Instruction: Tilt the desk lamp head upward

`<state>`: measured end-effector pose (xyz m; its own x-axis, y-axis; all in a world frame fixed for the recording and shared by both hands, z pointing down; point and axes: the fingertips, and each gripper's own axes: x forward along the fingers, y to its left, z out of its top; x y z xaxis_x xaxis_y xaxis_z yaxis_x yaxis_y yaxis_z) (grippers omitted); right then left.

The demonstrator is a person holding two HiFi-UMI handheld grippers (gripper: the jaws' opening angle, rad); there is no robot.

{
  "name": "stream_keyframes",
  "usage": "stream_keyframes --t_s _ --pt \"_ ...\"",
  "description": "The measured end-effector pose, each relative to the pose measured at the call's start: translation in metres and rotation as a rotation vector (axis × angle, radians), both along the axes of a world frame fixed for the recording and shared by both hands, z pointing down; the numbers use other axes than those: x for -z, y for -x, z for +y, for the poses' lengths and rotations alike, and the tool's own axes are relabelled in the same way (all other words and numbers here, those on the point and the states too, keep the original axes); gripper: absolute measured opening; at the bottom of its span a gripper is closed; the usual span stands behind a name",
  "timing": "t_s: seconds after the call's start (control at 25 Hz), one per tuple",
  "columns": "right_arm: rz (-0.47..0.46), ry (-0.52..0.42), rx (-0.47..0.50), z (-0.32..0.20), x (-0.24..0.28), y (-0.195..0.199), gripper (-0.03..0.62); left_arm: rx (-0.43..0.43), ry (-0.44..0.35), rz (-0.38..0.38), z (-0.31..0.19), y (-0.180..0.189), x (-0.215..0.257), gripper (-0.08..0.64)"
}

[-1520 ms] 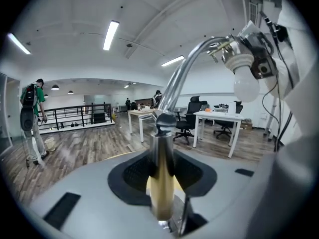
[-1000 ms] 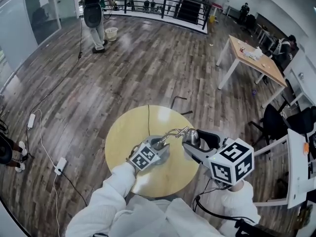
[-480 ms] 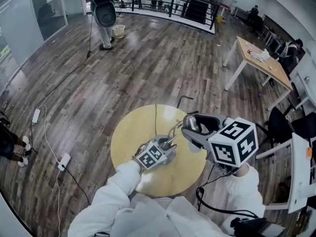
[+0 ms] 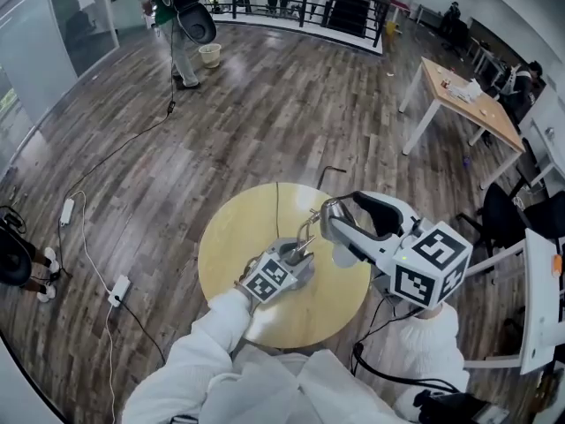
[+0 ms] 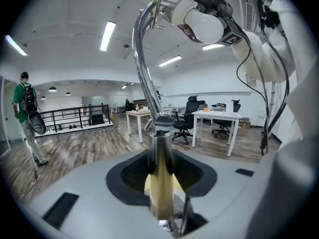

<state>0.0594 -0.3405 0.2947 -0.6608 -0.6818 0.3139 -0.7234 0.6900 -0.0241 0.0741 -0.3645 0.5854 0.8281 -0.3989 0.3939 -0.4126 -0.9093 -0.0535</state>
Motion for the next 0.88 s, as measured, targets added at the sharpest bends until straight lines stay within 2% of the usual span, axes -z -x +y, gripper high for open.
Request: stream_keyframes --t_s 0.08,0.16,0.28,0.36,0.44,0.52,0.56,0.64,0.76,0.88 --pt "-0.123 -0.075 -0.069 0.004 0.023 -0.022 0.256 0.028 0.031 0.047 0.002 0.005 0.007 0.127" --pt "-0.242 -0.162 -0.198 0.006 0.038 -0.06 0.256 0.058 0.074 0.133 0.006 0.012 0.022 0.127" --pt "-0.412 -0.316 -0.499 0.012 0.036 -0.142 0.256 0.113 0.117 0.253 0.01 0.035 0.044 0.127" --pt "-0.503 -0.346 -0.71 0.025 0.004 -0.193 0.255 0.146 0.145 0.312 0.016 0.053 0.052 0.127" --pt "-0.549 -0.257 -0.847 0.035 -0.056 -0.22 0.255 0.192 0.167 0.378 0.023 0.07 0.059 0.124" --pt "-0.532 -0.114 -0.896 0.039 -0.125 -0.217 0.25 0.266 0.189 0.434 0.027 0.087 0.061 0.098" --pt "-0.511 -0.044 -0.9 0.04 -0.158 -0.208 0.221 0.31 0.201 0.446 0.029 0.095 0.058 0.072" --pt "-0.479 0.091 -0.883 0.041 -0.216 -0.178 0.107 0.378 0.226 0.44 0.037 0.105 0.047 0.018" --pt "-0.473 0.253 -0.801 0.033 -0.27 -0.118 0.072 0.421 0.281 0.404 0.052 0.104 0.024 0.003" --pt "-0.452 0.333 -0.713 0.028 -0.293 -0.066 0.032 0.473 0.324 0.346 0.065 0.103 0.005 0.003"
